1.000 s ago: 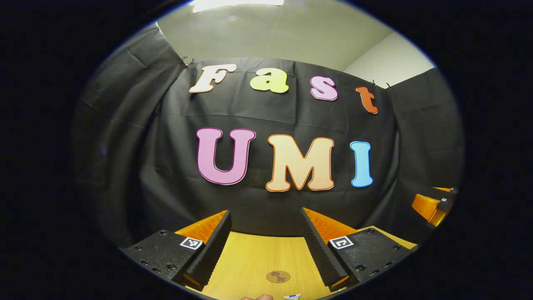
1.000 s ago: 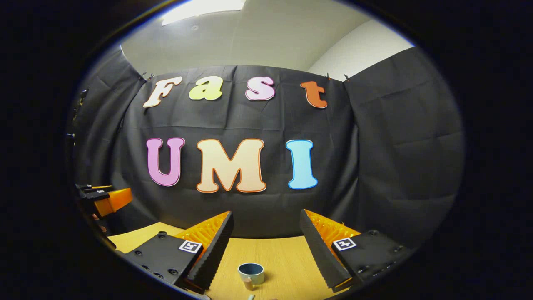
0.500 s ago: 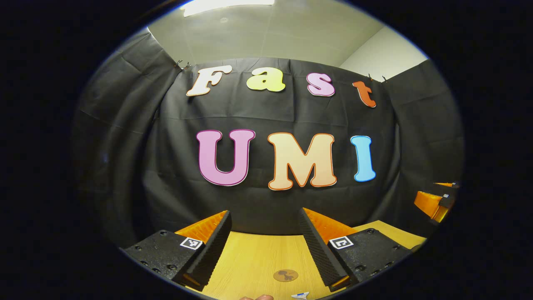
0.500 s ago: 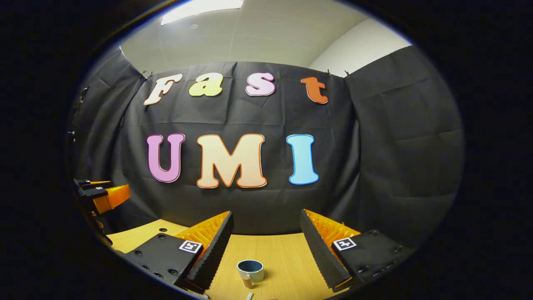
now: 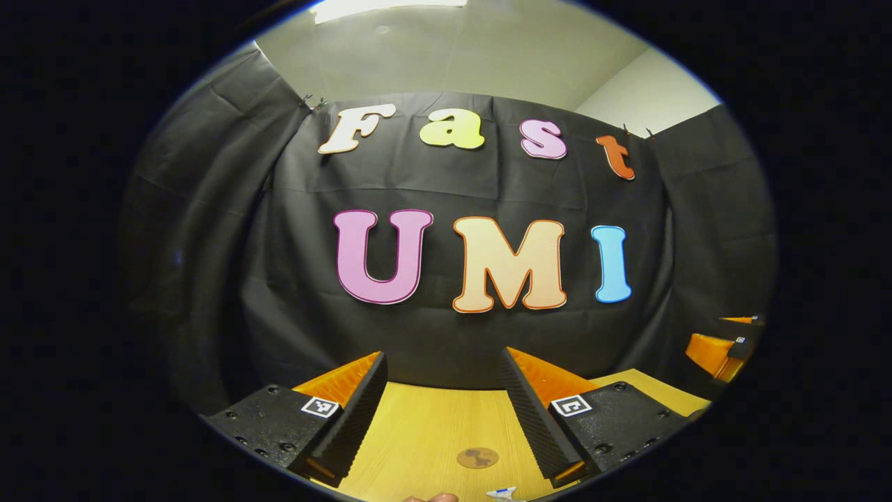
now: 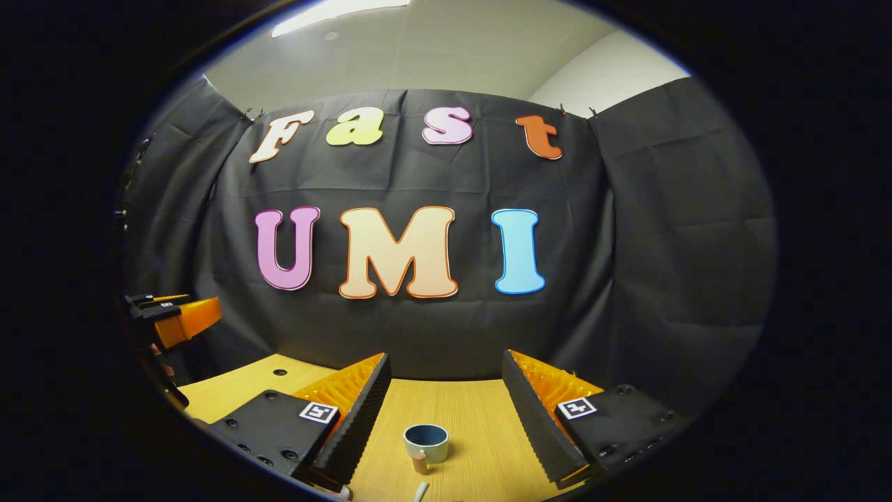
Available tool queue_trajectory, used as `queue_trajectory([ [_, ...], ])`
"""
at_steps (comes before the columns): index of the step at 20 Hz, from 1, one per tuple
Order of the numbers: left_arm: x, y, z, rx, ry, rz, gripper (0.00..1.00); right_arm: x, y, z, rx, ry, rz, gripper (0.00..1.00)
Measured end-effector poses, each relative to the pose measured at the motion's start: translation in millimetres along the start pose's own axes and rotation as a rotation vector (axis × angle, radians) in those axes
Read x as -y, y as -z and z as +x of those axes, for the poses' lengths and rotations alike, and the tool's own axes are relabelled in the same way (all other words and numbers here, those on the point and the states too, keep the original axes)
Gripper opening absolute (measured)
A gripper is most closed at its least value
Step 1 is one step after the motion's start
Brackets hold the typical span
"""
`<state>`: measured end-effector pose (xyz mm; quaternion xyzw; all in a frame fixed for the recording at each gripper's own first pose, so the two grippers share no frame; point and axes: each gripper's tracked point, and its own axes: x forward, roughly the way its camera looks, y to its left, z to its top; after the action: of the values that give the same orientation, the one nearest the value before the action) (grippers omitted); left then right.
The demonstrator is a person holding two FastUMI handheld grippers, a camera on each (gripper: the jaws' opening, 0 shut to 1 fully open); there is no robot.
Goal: Put the toothbrush and toothpaste on the desktop into the cup, then pick up the cup and place it on the coaster on the desktop.
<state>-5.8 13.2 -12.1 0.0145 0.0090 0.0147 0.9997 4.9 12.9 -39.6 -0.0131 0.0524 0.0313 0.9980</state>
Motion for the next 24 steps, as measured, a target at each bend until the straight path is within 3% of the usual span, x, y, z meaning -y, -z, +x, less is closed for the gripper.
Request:
queue_trajectory([
  [7,-23.6,-8.7,-5.7,0.028,-0.047,0.020,0.94,-16.8,63.9,10.9,-0.165,-0.055,-0.030,1.00],
  [13,-38.7,-5.7,-10.3,0.021,-0.089,0.031,0.94,-23.4,125.4,15.4,-0.363,-0.080,-0.018,1.00],
  [24,-56.2,12.4,-16.3,-0.022,-0.128,0.029,0.94,-25.6,249.7,2.4,-0.746,-0.137,-0.101,1.00],
])
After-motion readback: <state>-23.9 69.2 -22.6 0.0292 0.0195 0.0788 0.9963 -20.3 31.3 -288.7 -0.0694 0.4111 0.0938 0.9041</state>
